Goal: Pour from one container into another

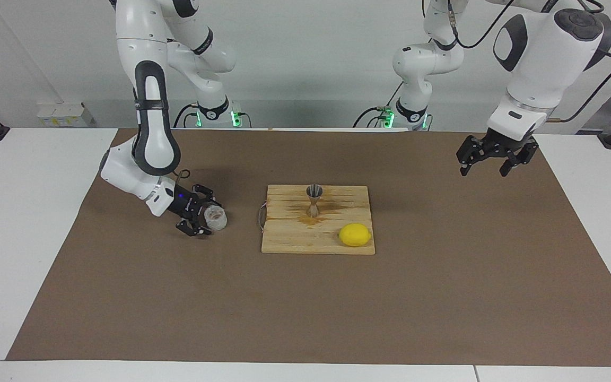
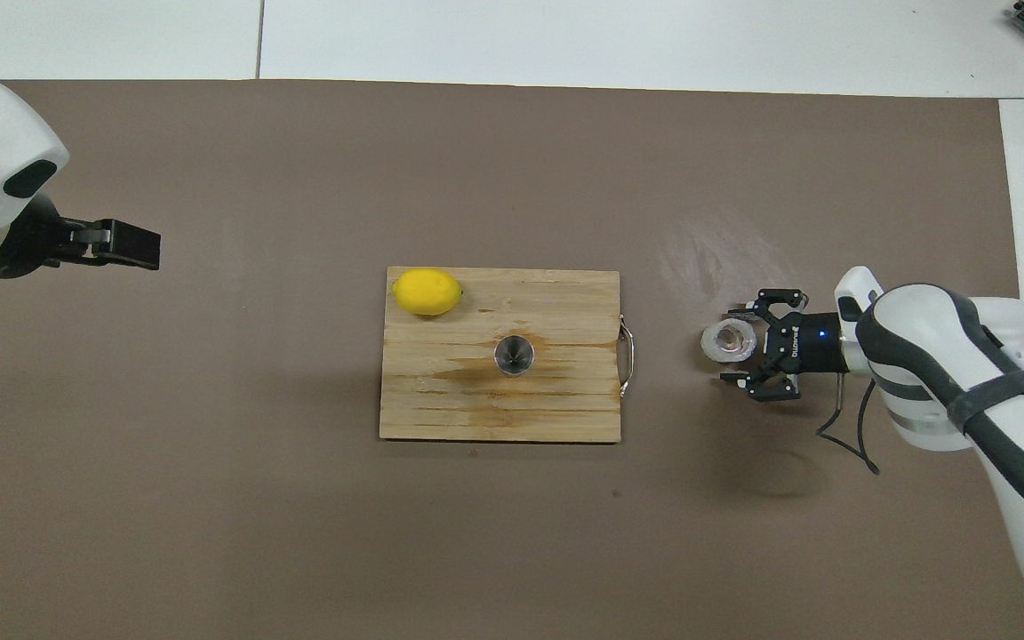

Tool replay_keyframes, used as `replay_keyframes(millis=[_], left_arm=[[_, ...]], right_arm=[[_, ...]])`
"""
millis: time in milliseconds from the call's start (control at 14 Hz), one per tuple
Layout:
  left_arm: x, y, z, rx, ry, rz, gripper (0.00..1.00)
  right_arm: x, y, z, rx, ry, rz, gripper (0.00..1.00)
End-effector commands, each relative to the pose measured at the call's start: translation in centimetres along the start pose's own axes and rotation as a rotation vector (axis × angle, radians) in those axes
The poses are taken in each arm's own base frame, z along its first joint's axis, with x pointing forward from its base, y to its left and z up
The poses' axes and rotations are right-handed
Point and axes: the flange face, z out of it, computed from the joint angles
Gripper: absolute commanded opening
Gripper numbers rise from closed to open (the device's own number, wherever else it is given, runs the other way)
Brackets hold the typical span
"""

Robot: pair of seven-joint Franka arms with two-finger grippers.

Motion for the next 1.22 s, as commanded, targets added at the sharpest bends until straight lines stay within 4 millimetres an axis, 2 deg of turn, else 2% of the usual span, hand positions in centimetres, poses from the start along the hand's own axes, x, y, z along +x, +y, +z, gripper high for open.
replay_keyframes(millis=[0,501,572,787,859,1002,1145], left_arm=[[0.5,-0.8,-2.7,0.026,0.027,0.029,1.00],[0.2,-2.4,-3.6,0.028,0.028,0.047,1.00],[0.1,-2.4,-3.6,0.027,0.026,0.061,1.00],[0.0,-2.3,-3.3,0.025,0.011,0.064,1.00],[-0.1,-2.3,-3.2,0.025,0.005,0.062,1.00],[-0.1,-2.0,-3.0,0.024,-0.001,0.069,1.00],[-0.2,-1.8,-2.9,0.026,-0.004,0.070,1.00]], right_arm=[[0.2,0.0,0.6,-0.028,-0.001,-0.017,1.00],[0.3,0.0,0.8,-0.026,-0.005,-0.028,1.00],[0.4,-0.1,0.8,-0.025,-0.005,-0.030,0.94],[0.5,-0.1,0.8,-0.025,-0.004,-0.032,0.64],[0.5,-0.1,0.7,-0.028,-0.004,-0.033,0.62],[0.5,0.0,0.7,-0.028,-0.005,-0.035,0.48],[0.6,0.0,0.6,-0.032,-0.005,-0.038,0.24]])
